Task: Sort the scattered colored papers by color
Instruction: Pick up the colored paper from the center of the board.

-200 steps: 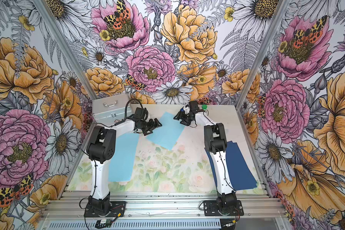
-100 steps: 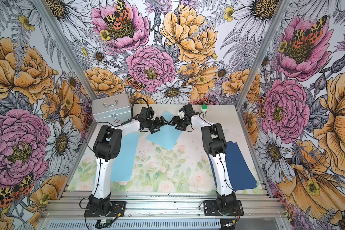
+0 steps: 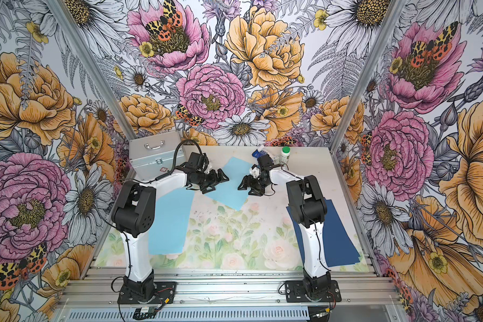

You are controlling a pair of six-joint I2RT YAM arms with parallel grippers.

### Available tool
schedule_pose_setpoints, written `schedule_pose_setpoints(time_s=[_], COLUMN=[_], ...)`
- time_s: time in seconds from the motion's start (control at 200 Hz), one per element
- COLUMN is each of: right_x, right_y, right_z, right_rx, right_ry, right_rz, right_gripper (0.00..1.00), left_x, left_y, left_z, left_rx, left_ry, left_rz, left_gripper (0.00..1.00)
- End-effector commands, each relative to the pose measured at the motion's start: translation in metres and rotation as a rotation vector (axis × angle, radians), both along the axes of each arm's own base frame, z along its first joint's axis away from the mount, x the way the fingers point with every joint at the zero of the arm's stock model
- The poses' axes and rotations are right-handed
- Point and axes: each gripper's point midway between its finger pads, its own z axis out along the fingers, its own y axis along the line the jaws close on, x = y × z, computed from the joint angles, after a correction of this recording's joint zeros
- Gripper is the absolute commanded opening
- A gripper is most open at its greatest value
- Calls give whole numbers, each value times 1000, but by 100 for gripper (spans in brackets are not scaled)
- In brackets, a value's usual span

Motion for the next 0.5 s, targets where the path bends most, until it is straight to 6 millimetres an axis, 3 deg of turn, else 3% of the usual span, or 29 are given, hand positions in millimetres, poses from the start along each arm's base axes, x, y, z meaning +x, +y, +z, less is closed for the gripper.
schedule_pose_setpoints(time_s=[0.0, 0.12, 0.245, 0.38, 0.495], right_x=[-8, 22, 50, 80, 105], right_y=[-32, -55, -78, -97, -102], right_z=[-14, -2, -7, -20, -28], right_rx=[-166, -196, -208, -211, -191], right_ry=[17, -44, -56, -43, -45], right_rz=[-42, -106, -172, -243, -279], right_gripper=[73, 75, 79, 84, 94], left_x=[-8, -13, -15, -12, -10], left_y=[31, 53, 69, 71, 71], left_z=[1, -10, -23, -31, -37], left_rx=[125, 194, 221, 231, 239], left_ry=[-25, -11, 17, 31, 42], left_rz=[24, 60, 87, 92, 97], left_gripper=[98, 98, 98, 98, 98])
